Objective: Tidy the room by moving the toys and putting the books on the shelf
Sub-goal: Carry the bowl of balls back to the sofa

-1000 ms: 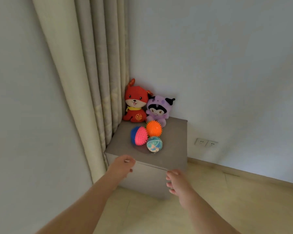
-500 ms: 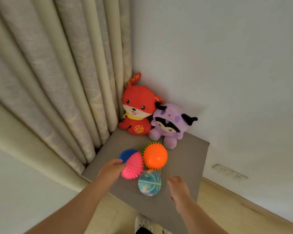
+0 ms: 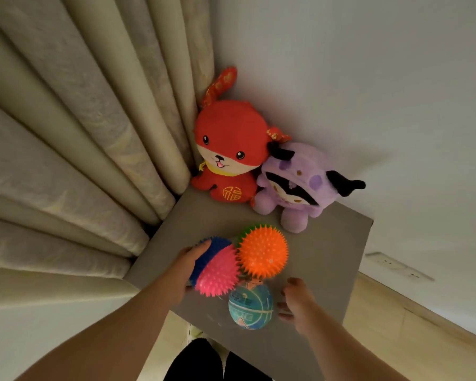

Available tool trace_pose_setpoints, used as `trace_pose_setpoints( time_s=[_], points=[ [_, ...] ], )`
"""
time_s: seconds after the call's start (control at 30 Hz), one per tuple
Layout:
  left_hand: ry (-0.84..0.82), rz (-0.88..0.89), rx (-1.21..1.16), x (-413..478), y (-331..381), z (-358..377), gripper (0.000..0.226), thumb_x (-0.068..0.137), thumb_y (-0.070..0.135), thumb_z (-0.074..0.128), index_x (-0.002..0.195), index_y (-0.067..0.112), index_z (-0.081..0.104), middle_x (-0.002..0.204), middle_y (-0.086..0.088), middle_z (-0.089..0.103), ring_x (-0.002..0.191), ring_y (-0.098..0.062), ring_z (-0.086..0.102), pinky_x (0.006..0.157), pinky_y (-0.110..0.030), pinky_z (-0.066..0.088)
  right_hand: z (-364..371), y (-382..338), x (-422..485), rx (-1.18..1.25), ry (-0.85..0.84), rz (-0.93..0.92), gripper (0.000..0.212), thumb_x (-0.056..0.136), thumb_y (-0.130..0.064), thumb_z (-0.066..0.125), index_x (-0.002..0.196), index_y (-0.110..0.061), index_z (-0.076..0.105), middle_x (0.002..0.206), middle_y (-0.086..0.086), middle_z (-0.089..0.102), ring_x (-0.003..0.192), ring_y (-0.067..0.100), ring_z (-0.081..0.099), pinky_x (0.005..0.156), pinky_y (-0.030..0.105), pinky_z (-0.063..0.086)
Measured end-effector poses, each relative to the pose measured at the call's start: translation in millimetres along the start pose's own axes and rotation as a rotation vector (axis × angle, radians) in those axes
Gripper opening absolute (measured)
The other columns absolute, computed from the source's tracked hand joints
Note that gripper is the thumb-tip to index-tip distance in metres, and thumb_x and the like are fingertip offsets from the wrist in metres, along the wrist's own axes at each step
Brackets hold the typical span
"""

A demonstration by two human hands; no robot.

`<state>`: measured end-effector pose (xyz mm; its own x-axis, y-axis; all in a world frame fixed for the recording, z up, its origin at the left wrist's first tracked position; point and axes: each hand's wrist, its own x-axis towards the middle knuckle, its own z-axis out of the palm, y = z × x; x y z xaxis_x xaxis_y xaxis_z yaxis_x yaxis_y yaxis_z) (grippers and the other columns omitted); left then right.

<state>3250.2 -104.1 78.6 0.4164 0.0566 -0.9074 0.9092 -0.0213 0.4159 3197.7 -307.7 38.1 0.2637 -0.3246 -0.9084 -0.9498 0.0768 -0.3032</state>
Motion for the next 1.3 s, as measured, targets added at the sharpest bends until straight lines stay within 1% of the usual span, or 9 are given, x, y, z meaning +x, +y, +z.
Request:
trace_pose_setpoints(
  time_s=[0.13, 0.27, 0.4, 0.5, 0.7, 0.87, 1.07, 1.2, 1.3],
  points=[
    [-0.025, -0.054, -0.069, 3, -4, 0, 0.021, 0.09, 0.043, 0.053, 0.089, 0.022, 0.056, 0.091, -0.002, 0.06, 0.084, -0.021, 0.058, 0.08, -0.034, 0.047, 2, -4, -1, 0.017, 0.025, -0.024, 0.024, 0.096, -0.003, 0.028, 0.111, -0.013, 0.043, 0.089, 0.011, 0.048, 0.073, 0.024, 0.048, 0.055, 0.027, 0.041],
    [-0.01, -0.056, -0.104, -2, 2, -11, 0.03, 0.086, 0.049, 0.055, 0.095, 0.02, 0.057, 0.097, -0.007, 0.063, 0.093, -0.028, 0.059, 0.097, -0.044, 0.044, 1, -12, -13, 0.057, 0.008, -0.064, 0.019, 0.093, 0.002, 0.032, 0.096, -0.012, 0.043, 0.08, 0.008, 0.05, 0.061, 0.022, 0.05, 0.054, 0.029, 0.042],
    [-0.003, -0.027, -0.115, -22, 22, -25, 0.035, 0.084, 0.052, 0.056, 0.102, 0.022, 0.055, 0.097, -0.002, 0.059, 0.088, -0.021, 0.056, 0.072, -0.032, 0.044, 0, -22, -38, 0.074, -0.039, -0.151, 0.019, 0.092, 0.002, 0.038, 0.088, -0.015, 0.044, 0.082, 0.008, 0.054, 0.061, 0.022, 0.054, 0.056, 0.03, 0.045],
    [-0.008, 0.0, -0.152, -38, 33, -41, 0.052, 0.079, 0.056, 0.059, 0.115, 0.019, 0.054, 0.11, -0.005, 0.062, 0.096, -0.024, 0.058, 0.082, -0.035, 0.044, 0, -29, -62, 0.095, -0.081, -0.23, 0.018, 0.093, 0.0, 0.039, 0.086, -0.016, 0.044, 0.083, 0.007, 0.056, 0.067, 0.023, 0.057, 0.059, 0.032, 0.048],
    [0.063, 0.095, -0.297, -94, 24, -53, 0.046, 0.077, 0.056, 0.062, 0.102, 0.018, 0.057, 0.099, -0.005, 0.062, 0.09, -0.024, 0.056, 0.099, -0.042, 0.038, -2, -42, -102, 0.065, -0.205, -0.372, 0.021, 0.095, -0.002, 0.045, 0.086, -0.021, 0.044, 0.088, 0.007, 0.056, 0.07, 0.024, 0.059, 0.06, 0.037, 0.053],
    [0.213, 0.162, -0.509, -149, -30, -48, 0.037, 0.084, 0.051, 0.057, 0.092, 0.014, 0.057, 0.084, -0.005, 0.059, 0.077, -0.022, 0.054, 0.081, -0.036, 0.04, -11, -32, -131, -0.067, -0.369, -0.481, 0.022, 0.096, -0.005, 0.043, 0.11, -0.022, 0.044, 0.092, 0.003, 0.057, 0.07, 0.023, 0.057, 0.059, 0.033, 0.05],
    [0.312, 0.06, -0.802, -213, -122, -44, 0.058, 0.072, 0.051, 0.065, 0.117, 0.016, 0.054, 0.121, -0.005, 0.057, 0.111, -0.028, 0.051, 0.101, -0.055, 0.031, -19, 8, -174, -0.227, -0.577, -0.55, 0.031, 0.097, -0.005, 0.035, 0.111, -0.032, 0.043, 0.093, 0.0, 0.053, 0.06, 0.019, 0.051, 0.051, 0.026, 0.04],
    [0.402, 0.055, -1.016, -271, -195, -52, 0.064, 0.072, 0.054, 0.064, 0.12, 0.015, 0.052, 0.12, -0.009, 0.056, 0.108, -0.031, 0.05, 0.095, -0.056, 0.031, -4, 53, -207, -0.41, -0.728, -0.597, 0.034, 0.097, -0.008, 0.041, 0.126, -0.025, 0.045, 0.116, 0.01, 0.059, 0.061, 0.021, 0.058, 0.046, 0.027, 0.046],
    [0.494, 0.082, -1.156, -312, -253, -66, 0.062, 0.073, 0.054, 0.064, 0.117, 0.013, 0.051, 0.107, -0.01, 0.057, 0.098, -0.03, 0.052, 0.096, -0.055, 0.032, 15, 92, -238, -0.526, -0.857, -0.632, 0.034, 0.095, -0.003, 0.045, 0.123, -0.022, 0.047, 0.113, 0.012, 0.062, 0.066, 0.024, 0.062, 0.04, 0.026, 0.048]
  ],
)
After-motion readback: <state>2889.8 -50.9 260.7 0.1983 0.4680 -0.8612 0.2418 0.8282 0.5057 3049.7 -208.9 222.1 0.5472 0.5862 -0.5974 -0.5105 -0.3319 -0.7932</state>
